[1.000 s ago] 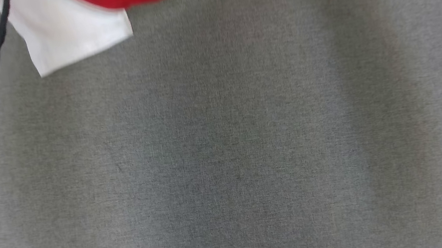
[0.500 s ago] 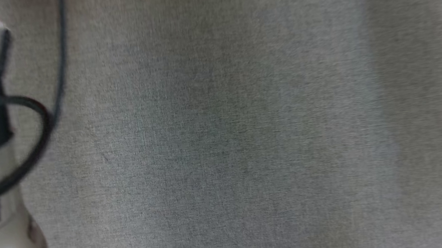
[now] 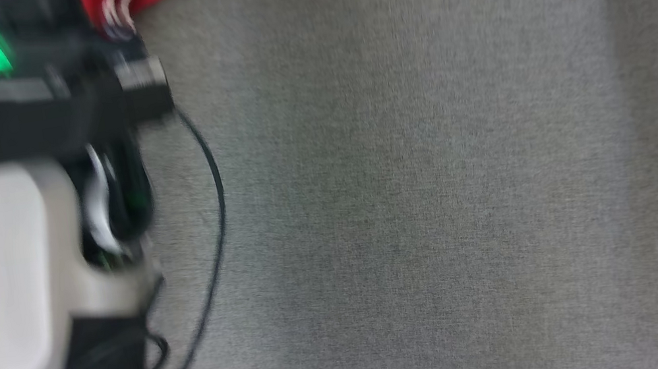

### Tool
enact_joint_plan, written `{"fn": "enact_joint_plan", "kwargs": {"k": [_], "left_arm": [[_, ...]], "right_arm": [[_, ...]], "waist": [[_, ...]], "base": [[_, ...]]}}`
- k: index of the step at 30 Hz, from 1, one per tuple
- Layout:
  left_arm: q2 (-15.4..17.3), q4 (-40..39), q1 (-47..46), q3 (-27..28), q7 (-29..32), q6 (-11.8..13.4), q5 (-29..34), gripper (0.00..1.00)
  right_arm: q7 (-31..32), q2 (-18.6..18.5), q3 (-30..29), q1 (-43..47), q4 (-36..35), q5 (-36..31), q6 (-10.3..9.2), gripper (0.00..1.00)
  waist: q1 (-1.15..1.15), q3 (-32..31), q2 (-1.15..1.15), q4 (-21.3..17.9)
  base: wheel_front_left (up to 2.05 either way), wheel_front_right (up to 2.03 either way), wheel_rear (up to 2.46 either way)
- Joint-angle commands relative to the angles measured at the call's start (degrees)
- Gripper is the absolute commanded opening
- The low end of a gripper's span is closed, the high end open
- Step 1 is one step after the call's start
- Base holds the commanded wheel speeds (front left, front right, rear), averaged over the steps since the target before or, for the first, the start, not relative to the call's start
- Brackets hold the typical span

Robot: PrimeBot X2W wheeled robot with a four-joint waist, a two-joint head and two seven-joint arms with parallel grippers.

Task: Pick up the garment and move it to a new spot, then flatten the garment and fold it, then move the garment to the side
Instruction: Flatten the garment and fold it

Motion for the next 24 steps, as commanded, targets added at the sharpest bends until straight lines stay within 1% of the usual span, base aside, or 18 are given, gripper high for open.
{"fn": "enact_joint_plan", "kwargs": {"k": [1,3,6,10,13,15,17,19,20,24], "left_arm": [[0.23,-0.95,2.94,-0.21,-0.25,0.47,-0.55,0.0],[0.23,-2.46,7.97,-0.41,-0.24,0.68,-2.12,0.0],[0.94,-3.9,15.91,-0.45,1.47,1.44,-3.68,0.0],[1.69,-5.8,25.79,-0.17,2.8,2.39,-5.78,0.0],[1.49,-6.1,32.59,0.13,3.12,2.96,-8.27,0.0],[1.57,-5.73,35.83,-0.4,3.5,3.17,-8.99,0.0],[1.44,-5.3,38.45,-1.26,4.06,3.04,-9.49,0.0],[1.24,-4.83,40.31,-1.79,4.33,3.39,-10.5,0.0],[1.22,-4.43,40.92,-1.99,4.3,3.73,-10.35,0.0],[0.75,-2.82,43.3,-2.86,5.55,4.68,-12.94,0.0]], "right_arm": [[1.72,-1.18,0.22,3.38,-1.86,1.57,-0.01,0.0],[5.7,-2.67,0.39,8.23,-5.36,3.33,-0.01,0.0],[12.22,-3.99,-0.24,15.32,-11.11,5.11,-0.01,0.0],[18.49,-4.3,-1.18,24.54,-20.96,5.37,-0.01,0.0],[23.57,-3.99,-3.0,32.07,-27.85,4.11,-0.01,0.0],[27.52,-3.41,-4.02,36.38,-32.45,3.63,-0.01,0.0],[31.52,-3.64,-4.44,40.52,-37.34,2.96,-0.01,0.0],[35.09,-3.53,-4.88,44.08,-41.92,3.7,-0.01,0.0],[36.79,-3.68,-5.31,45.81,-43.83,3.64,-0.01,0.0],[44.65,-4.68,-5.55,52.2,-50.14,3.42,-0.01,0.0]], "waist": [[0.01,-6.02,-0.01,0.75],[0.01,-8.66,-0.01,0.88],[0.01,-11.94,-0.01,0.79],[0.01,-15.98,-0.01,0.53],[0.01,-18.25,-0.01,0.75],[0.01,-19.34,-0.01,0.88],[0.01,-20.25,-0.01,1.11],[0.01,-20.88,-0.01,1.22],[0.01,-21.2,-0.01,1.22],[0.01,-22.75,-0.01,1.15]], "base": [[0.0,0.0,0.0],[0.0,0.0,0.0],[0.0,0.0,0.0],[0.0,0.0,0.0],[0.0,0.0,0.0],[0.0,0.0,0.0],[0.0,0.0,0.0],[0.0,0.0,0.0],[0.0,0.0,0.0],[0.0,0.0,0.0]]}}
